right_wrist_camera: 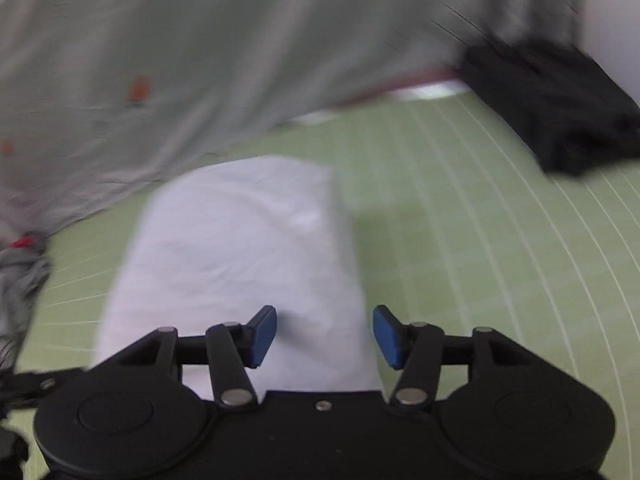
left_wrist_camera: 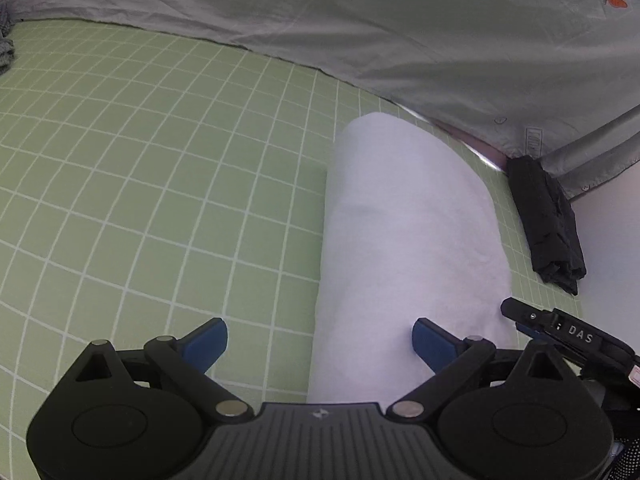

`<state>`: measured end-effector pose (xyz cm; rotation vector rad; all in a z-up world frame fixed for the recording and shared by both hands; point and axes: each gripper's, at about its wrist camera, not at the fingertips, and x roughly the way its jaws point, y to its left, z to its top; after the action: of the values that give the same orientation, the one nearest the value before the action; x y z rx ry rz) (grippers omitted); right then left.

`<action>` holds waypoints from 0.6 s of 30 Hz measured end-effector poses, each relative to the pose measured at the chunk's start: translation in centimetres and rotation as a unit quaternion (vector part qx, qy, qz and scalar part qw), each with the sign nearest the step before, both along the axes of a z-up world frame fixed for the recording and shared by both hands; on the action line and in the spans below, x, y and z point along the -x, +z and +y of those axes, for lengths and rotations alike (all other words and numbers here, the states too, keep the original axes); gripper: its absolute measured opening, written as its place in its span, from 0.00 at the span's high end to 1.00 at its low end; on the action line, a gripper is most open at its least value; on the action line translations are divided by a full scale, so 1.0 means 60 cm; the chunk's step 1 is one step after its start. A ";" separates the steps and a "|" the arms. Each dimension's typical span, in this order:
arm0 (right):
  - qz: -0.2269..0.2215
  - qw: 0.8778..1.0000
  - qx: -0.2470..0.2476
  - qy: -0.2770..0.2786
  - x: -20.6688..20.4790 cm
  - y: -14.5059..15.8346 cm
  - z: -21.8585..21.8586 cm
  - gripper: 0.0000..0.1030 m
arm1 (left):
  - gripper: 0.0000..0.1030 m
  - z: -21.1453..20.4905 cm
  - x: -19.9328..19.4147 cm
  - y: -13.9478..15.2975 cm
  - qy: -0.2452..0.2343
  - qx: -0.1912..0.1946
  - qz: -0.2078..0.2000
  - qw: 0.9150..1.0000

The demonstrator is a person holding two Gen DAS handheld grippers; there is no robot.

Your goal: Fold clothes

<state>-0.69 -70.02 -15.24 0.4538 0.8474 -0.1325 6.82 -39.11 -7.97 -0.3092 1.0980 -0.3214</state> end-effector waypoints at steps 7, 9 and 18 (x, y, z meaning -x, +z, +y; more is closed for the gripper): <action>0.011 0.998 -0.058 0.001 0.004 -0.030 -0.006 0.22 | 0.04 -0.010 -0.021 -0.024 -0.017 0.035 0.014 0.999; 0.024 0.998 -0.065 0.004 -0.001 -0.042 0.000 0.21 | 0.04 -0.022 -0.030 -0.030 -0.030 0.039 0.018 0.999; 0.047 0.995 -0.092 0.004 -0.015 -0.067 0.015 0.07 | 0.04 -0.068 -0.050 -0.070 -0.074 0.054 0.045 0.995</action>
<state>0.22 -69.13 -19.25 0.6202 0.9591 -0.0689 9.84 -43.21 -12.17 -0.3428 1.1963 -0.5037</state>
